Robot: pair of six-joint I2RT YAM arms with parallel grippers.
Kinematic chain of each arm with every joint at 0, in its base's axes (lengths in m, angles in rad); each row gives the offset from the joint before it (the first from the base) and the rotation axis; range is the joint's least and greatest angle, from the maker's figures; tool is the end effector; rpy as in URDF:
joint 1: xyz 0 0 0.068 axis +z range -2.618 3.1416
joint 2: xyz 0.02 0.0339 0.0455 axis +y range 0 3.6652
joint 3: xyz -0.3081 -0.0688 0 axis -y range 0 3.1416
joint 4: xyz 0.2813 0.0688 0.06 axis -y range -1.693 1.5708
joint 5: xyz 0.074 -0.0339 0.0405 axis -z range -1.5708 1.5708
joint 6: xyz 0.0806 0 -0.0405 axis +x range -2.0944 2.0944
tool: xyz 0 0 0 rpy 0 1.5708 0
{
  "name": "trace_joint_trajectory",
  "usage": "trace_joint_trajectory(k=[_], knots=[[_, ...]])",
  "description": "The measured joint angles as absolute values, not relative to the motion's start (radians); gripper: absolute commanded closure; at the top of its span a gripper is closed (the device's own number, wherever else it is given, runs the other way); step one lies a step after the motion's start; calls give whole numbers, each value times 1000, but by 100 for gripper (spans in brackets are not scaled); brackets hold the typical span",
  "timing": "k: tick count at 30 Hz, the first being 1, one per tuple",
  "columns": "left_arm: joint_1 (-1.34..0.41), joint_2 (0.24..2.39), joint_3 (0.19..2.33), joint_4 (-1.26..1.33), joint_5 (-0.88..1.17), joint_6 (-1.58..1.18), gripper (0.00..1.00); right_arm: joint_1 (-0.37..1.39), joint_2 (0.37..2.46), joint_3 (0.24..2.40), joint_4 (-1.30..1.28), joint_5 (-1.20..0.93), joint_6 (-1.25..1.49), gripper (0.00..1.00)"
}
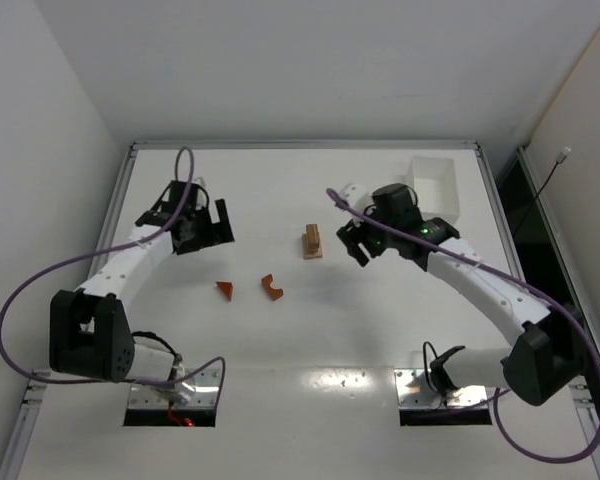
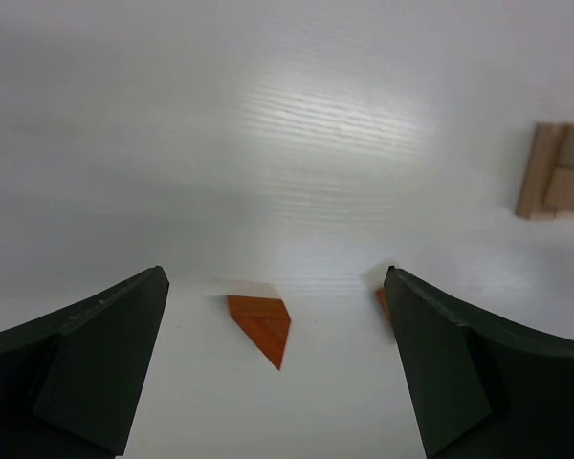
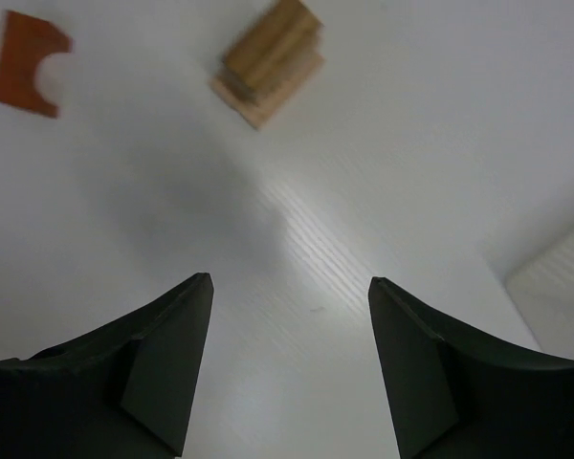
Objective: Build the wood block tower
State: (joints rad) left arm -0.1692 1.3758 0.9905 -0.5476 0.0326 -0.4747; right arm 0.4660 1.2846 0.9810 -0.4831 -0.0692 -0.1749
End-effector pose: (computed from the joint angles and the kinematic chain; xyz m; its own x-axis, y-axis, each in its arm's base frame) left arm 0.3303 -0.0591 0.2415 -0.7900 -0.3285 -0.5177 -0.1952 0.9352 -0.2955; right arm 0.2909 0.1525 0.2729 -0.5373 -0.4645 -0.7039 -0.5944 0.8007 -0.0747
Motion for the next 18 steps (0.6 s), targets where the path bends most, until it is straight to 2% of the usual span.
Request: trace_joint_trajectory(k=[6,8,12,18], knots=[[39,1330,991,-545,-20,-498,3,796,1394,1056,-464,-87,-184,40],[116,1317,991,-545,-38,-504,3,881,1446,1069,-445,-82,-176,45],[264,1296,991,-545,-59,-511,3,954,1574,1103,-400,-31,-119,49],[411,1209,982,-542,-70,-518,3,967,1777,1223,-371,101,20,52]])
